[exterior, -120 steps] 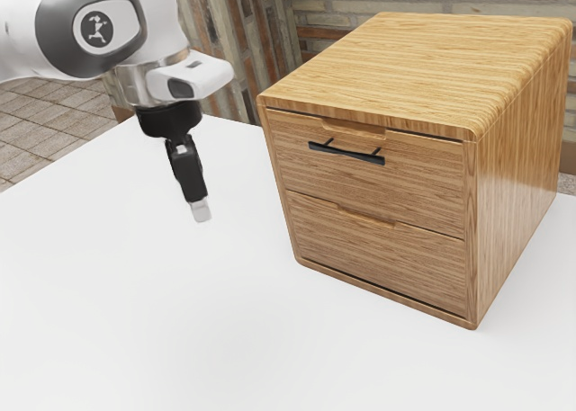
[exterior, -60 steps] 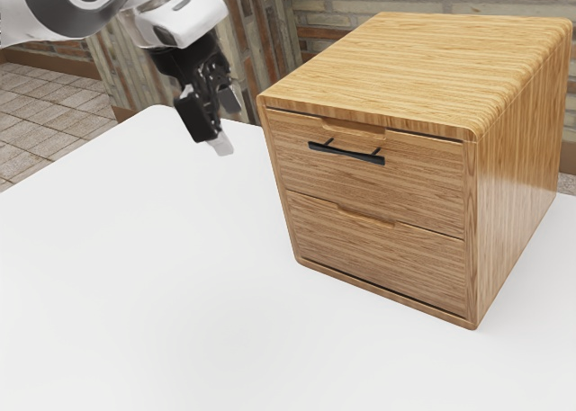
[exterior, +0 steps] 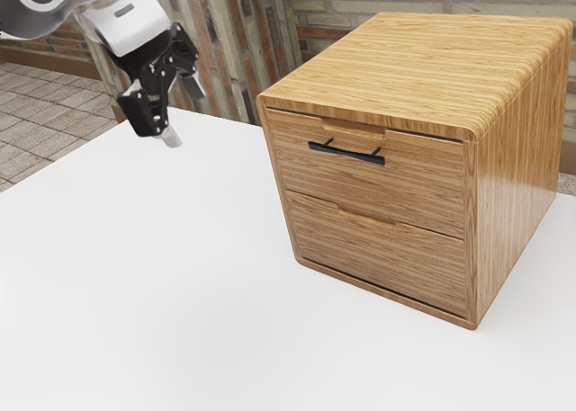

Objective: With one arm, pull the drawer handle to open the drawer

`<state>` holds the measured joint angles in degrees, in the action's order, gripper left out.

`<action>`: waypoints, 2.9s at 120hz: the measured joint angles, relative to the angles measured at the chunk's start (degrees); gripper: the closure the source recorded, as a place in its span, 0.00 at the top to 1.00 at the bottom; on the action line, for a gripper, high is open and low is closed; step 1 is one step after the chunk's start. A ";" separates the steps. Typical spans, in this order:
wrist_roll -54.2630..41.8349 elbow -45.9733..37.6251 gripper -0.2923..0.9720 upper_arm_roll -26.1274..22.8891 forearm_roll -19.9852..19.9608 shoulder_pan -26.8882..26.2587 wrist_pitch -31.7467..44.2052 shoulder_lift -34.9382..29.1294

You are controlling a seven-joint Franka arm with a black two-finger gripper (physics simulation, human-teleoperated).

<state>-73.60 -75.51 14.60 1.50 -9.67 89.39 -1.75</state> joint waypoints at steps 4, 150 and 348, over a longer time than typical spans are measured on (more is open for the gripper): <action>-0.73 -0.01 0.77 -0.45 0.82 -0.03 0.10 0.07; -16.77 -13.87 0.77 -0.18 2.19 -15.15 21.06 -2.34; -12.35 -20.54 0.77 -0.09 2.28 -14.91 30.35 -1.70</action>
<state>-85.95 -96.05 14.50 3.77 -24.58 119.74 -3.45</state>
